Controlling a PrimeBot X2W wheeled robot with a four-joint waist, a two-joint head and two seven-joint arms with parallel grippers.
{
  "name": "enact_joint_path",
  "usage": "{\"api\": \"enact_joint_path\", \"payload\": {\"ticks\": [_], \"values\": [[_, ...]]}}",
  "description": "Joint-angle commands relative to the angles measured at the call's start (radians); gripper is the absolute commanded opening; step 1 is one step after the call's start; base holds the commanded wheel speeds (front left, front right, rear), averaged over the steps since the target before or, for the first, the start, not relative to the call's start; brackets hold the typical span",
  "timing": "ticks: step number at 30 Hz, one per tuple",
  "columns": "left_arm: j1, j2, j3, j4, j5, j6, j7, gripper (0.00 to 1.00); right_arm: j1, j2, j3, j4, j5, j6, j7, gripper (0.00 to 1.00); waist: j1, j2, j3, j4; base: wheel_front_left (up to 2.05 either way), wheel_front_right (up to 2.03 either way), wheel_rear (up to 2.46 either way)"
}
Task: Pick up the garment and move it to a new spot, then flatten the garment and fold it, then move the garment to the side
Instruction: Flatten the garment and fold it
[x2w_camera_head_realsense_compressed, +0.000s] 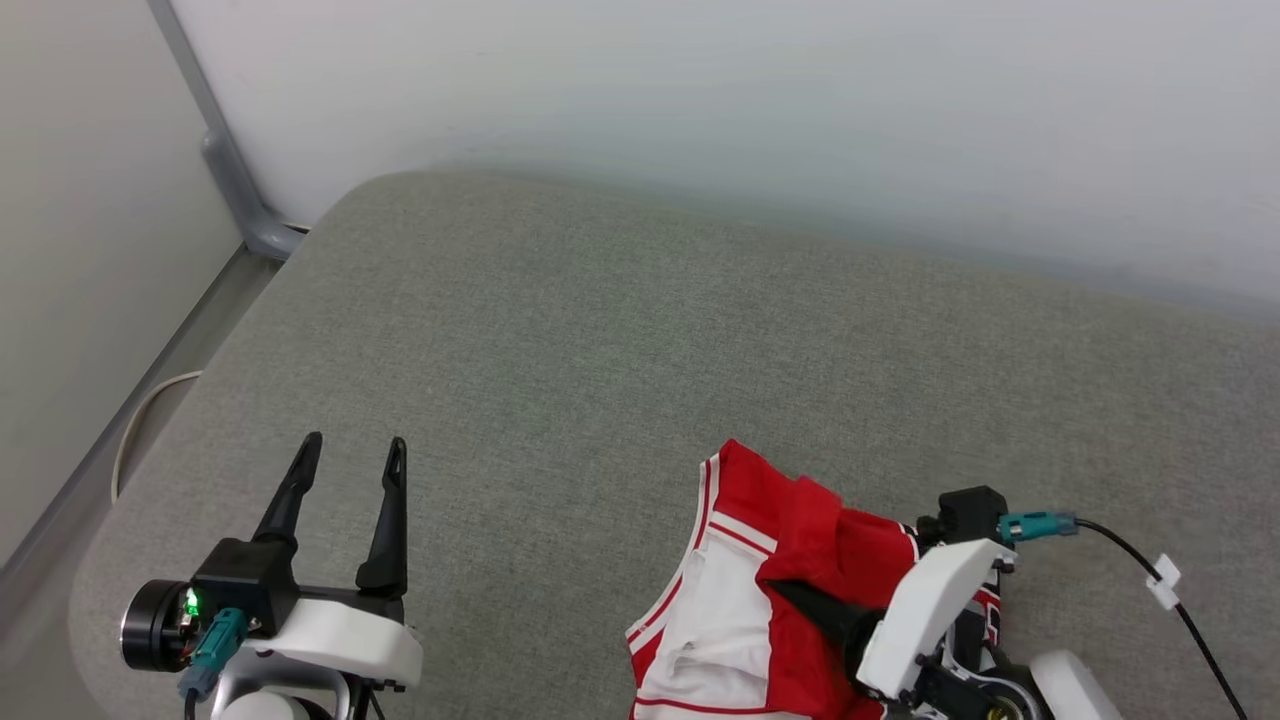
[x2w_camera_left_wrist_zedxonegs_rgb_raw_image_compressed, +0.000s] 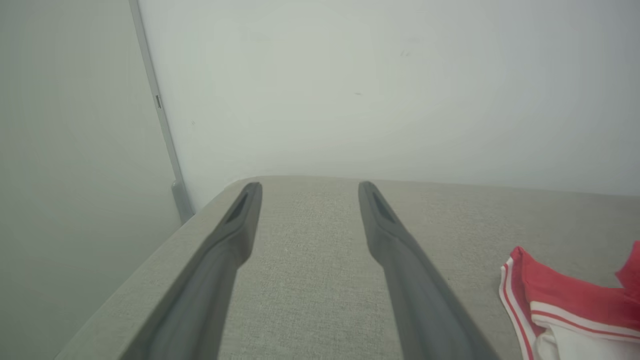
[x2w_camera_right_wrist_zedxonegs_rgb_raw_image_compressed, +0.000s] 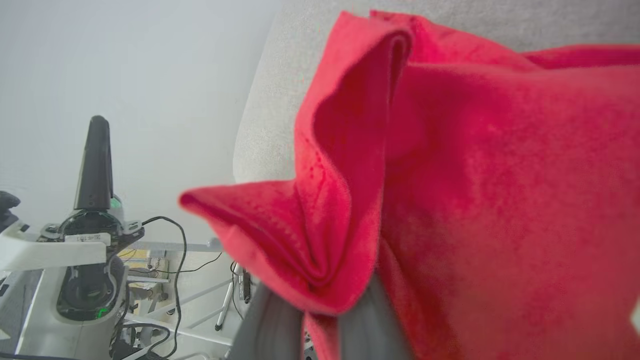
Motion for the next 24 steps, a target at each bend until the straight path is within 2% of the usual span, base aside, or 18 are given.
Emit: {"api": "enact_joint_path", "payload": {"ticks": [1, 10, 12, 17, 21, 24], "values": [[-0.015, 0.002, 0.0, 0.001, 0.001, -0.002, -0.005, 1.0, -0.032, 0.002, 0.007, 0.038, -0.008, -0.001, -0.018, 0.0, 0.0, 0.0, 0.003, 0.004, 0.0, 0.0, 0.0], [-0.017, -0.003, -0.003, 0.007, 0.002, -0.002, -0.005, 1.0, -0.175, 0.002, 0.14, 0.27, 0.07, -0.001, -0.152, 0.0, 0.0, 0.0, 0.01, 0.021, 0.0, 0.0, 0.0], [-0.015, -0.005, -0.004, 0.01, 0.002, -0.002, -0.005, 1.0, -0.2, 0.002, 0.175, 0.31, 0.091, -0.001, -0.177, 1.0, 0.0, 0.0, 0.008, 0.022, 0.0, 0.0, 0.0], [-0.009, -0.008, -0.003, 0.01, 0.0, -0.003, -0.005, 1.0, -0.267, 0.002, 0.26, 0.375, 0.159, -0.001, -0.255, 1.0, 0.0, 0.0, -0.002, 0.018, 0.0, 0.0, 0.0], [0.001, -0.008, -0.002, 0.008, 0.002, -0.003, -0.005, 1.0, -0.296, 0.001, 0.327, 0.339, 0.244, -0.001, -0.254, 1.0, 0.0, 0.0, -0.01, 0.007, 0.0, 0.0, 0.0], [0.003, -0.008, -0.004, 0.007, 0.003, -0.003, -0.005, 1.0, -0.323, 0.001, 0.353, 0.316, 0.261, -0.001, -0.275, 1.0, 0.0, 0.0, -0.017, -0.003, 0.0, 0.0, 0.0]]}}
